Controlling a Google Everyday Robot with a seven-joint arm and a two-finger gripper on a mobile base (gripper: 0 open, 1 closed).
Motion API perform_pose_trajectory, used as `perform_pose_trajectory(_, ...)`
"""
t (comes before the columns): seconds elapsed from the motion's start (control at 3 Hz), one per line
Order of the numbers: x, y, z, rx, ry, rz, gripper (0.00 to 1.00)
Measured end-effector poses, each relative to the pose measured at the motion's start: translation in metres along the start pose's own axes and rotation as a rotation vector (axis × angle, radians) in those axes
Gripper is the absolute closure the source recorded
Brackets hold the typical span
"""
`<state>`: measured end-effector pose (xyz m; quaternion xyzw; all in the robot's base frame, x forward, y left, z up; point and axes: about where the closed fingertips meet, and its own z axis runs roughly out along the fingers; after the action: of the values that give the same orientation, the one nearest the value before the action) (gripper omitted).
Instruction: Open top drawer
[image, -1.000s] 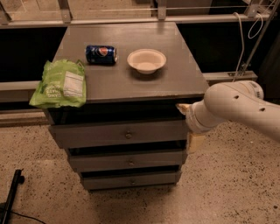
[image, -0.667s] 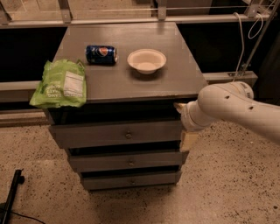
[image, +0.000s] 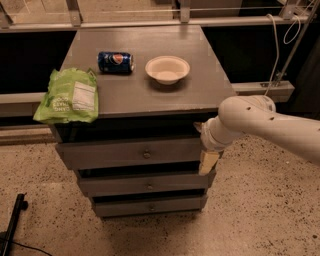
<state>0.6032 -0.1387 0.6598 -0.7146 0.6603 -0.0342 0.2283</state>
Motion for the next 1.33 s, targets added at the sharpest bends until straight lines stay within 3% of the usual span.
perform_pose_trajectory(0.33,0.0,0.003,0.012,-0.022,-0.018,-0.009,0.0)
perform_pose_trajectory(0.67,0.001,0.006,0.017,-0.042,-0.014,-0.018,0.27)
perform_pose_trajectory(1.0,0.001,0.009,0.016,-0.051,-0.01,-0.024,0.44)
perform_pose_trajectory(1.33,0.001,0.017,0.012,-0.062,-0.008,-0.033,0.47)
